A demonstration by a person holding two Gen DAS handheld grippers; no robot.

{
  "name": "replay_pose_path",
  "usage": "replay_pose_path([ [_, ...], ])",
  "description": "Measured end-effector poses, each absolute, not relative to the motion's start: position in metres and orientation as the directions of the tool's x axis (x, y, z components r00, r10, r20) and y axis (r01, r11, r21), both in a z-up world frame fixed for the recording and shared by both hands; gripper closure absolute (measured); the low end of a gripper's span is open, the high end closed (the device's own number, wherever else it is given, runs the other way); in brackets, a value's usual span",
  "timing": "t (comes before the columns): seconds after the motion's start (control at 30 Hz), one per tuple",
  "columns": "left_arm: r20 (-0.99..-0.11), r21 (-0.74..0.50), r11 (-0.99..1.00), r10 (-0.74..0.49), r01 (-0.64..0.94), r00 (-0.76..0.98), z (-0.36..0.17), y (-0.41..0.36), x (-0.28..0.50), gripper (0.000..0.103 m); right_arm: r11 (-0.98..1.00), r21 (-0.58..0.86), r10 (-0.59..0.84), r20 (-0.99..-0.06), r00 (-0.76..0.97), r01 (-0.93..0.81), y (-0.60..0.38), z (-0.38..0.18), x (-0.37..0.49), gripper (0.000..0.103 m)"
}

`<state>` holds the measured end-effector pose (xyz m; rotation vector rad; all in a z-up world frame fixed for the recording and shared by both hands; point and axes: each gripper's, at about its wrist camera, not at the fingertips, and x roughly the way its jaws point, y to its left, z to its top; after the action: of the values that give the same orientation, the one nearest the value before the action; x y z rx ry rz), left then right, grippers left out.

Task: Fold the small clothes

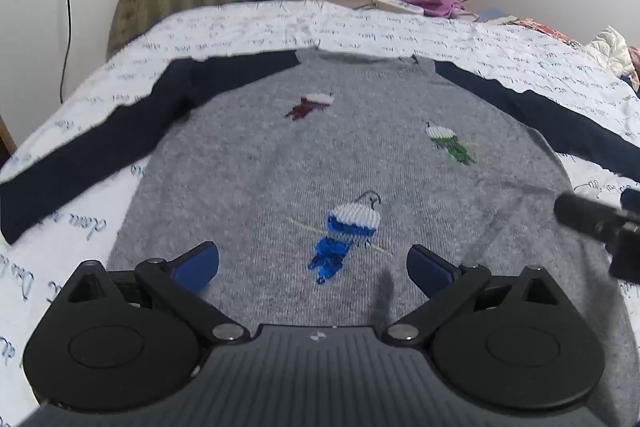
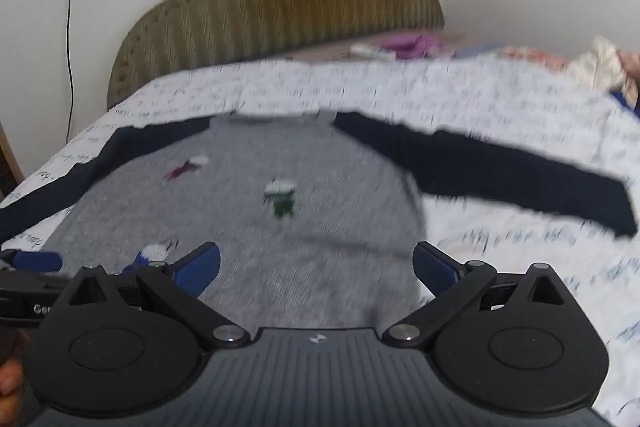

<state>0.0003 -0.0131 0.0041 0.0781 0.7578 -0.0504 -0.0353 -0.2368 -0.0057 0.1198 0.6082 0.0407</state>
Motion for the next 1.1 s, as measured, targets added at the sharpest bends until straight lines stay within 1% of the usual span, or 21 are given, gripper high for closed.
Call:
replay_pose_path([
  [0.13, -0.678, 0.085, 0.993, -0.003, 0.082, 0.735, 0.004, -0.016, 0.001, 0.0, 0.992, 0.116, 0.098, -0.561, 0.822, -0.038, -0.229, -0.008, -0.038, 0.0],
  [0.27, -0.681, 0.053, 0.996, -0.016, 0.071, 0.732, 0.003, -0.011, 0.002, 0.0, 0.991, 0.126, 0.116, -0.564, 0.817, -0.054, -0.231, -0.011, -0.036, 0.0],
  [0.4, -0.688, 0.029, 0.996, -0.037, 0.079, 0.725, 0.001, -0.007, 0.004, 0.0, 0.983, 0.171, 0.155, -0.574, 0.804, -0.067, -0.237, -0.017, -0.035, 0.0],
  [0.53, -0.706, 0.032, 0.998, -0.017, 0.056, 0.708, -0.002, -0.006, 0.007, 0.0, 0.982, 0.167, 0.168, -0.582, 0.796, -0.085, -0.235, -0.02, -0.035, 0.0],
  [0.7, -0.727, 0.01, 1.0, -0.008, 0.022, 0.686, -0.006, 0.001, 0.01, 0.0, 0.994, 0.083, 0.11, -0.589, 0.801, -0.076, -0.228, -0.022, -0.034, 0.0],
  [0.9, -0.73, 0.026, 1.0, 0.015, 0.006, 0.683, -0.008, 0.001, 0.01, 0.0, 0.994, 0.087, 0.104, -0.573, 0.813, -0.065, -0.233, -0.021, -0.035, 0.0],
  [1.1, -0.733, 0.035, 0.999, 0.022, 0.005, 0.679, -0.009, -0.003, 0.011, 0.0, 0.989, 0.12, 0.138, -0.573, 0.808, -0.084, -0.235, -0.02, -0.037, 0.0],
])
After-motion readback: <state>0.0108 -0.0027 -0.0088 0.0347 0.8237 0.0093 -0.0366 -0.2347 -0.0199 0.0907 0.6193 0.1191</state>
